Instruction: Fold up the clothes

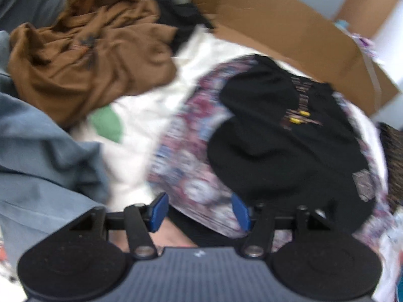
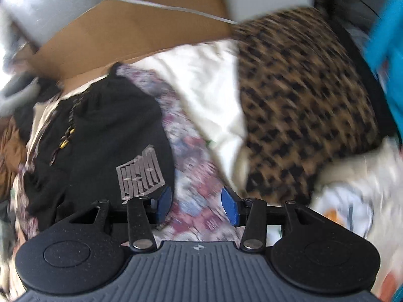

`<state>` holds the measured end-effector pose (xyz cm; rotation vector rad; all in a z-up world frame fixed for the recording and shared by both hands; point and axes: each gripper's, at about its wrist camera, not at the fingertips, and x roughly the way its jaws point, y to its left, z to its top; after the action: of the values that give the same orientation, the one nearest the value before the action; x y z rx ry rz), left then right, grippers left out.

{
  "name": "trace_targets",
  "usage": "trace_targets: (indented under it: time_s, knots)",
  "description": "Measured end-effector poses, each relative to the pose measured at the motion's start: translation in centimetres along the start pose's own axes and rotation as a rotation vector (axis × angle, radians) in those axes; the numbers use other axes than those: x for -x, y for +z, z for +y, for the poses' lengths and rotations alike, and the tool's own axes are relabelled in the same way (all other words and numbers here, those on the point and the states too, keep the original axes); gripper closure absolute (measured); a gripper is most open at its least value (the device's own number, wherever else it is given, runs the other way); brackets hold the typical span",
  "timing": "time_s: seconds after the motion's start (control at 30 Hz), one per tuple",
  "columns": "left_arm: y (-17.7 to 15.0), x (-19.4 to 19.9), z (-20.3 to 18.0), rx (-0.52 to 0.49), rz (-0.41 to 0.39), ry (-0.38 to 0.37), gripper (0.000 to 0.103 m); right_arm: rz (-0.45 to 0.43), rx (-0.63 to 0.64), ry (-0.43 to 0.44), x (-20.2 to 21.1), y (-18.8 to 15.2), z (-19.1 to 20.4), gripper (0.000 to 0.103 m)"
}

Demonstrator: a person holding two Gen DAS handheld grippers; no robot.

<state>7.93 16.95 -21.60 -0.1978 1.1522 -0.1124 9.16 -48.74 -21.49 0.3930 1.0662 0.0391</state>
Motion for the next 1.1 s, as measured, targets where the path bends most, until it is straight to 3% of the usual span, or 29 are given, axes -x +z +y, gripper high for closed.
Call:
trace_targets:
  time_s: [0.3,0.43,0.7,1.0,1.1]
  knots:
    - [-5.1,-0.4,-4.8,0.042,0.001,-0.065,0.038,-0.051,-0.231,-0.008,-0.5,-4.6,-6.6,0.052]
    - [-6.4,-2.0,-8.0,0.048,0.047,-0.132,0.040,-0.071,-0.317,0.044,-1.0,-5.5,-8.5,0.052]
    - [-8.2,-6.4,-15.6,-0.021,0.140,-0.256,0.042,-0.026,-0.372,0.062,-3.4,-7.1,-9.2,0.053]
    - [-10.2,-11.7,-20.3,-0.016,0.288,-0.333,0.042,-0.018,-0.260,0.008,-3.8,-8.7,-7.7,0.060]
    - [-10.7,-12.6,-21.0,0.006,0.302,-0.344,0.042,-0.019,-0.215,-0.006,-3.5,-8.8,-7.0,0.059]
